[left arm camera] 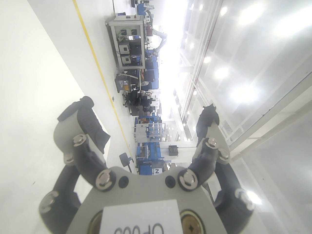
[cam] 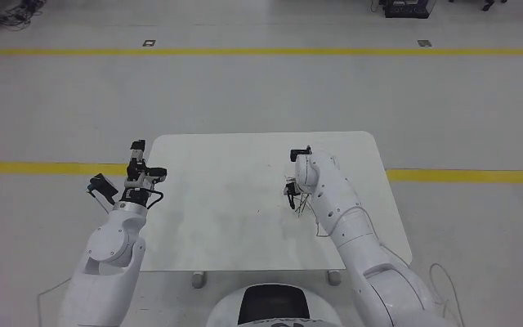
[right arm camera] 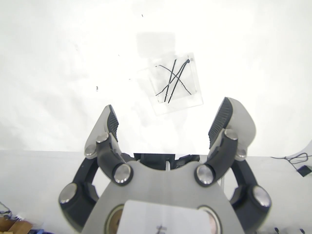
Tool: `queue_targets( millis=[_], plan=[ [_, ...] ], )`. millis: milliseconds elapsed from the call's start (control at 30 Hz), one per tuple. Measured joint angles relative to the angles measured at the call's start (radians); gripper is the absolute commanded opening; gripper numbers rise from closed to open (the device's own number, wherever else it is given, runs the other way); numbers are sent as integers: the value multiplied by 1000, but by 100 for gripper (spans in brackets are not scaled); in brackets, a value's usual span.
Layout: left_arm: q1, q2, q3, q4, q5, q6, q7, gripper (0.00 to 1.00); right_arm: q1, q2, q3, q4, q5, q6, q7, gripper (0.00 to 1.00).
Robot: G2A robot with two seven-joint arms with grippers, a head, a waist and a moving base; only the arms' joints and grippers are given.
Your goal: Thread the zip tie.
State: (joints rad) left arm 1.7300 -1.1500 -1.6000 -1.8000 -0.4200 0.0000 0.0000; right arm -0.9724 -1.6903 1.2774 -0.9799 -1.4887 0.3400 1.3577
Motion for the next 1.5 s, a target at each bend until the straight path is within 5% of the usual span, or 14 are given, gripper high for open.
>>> queue_targets(
  millis=[700,833,933,1500],
  plan=[
    [0,0,0,0,0,0,0,100,3,-10,5,29,4,-11,19,100],
    [0,0,0,0,0,0,0,100,8,-6,14,45,16,-16,6,58],
    [0,0,0,0,0,0,0,100,11,-3,20,61,24,-21,-5,46],
    [0,0,0,0,0,0,0,100,61,-3,8,189,76,-26,-71,37]
  ],
)
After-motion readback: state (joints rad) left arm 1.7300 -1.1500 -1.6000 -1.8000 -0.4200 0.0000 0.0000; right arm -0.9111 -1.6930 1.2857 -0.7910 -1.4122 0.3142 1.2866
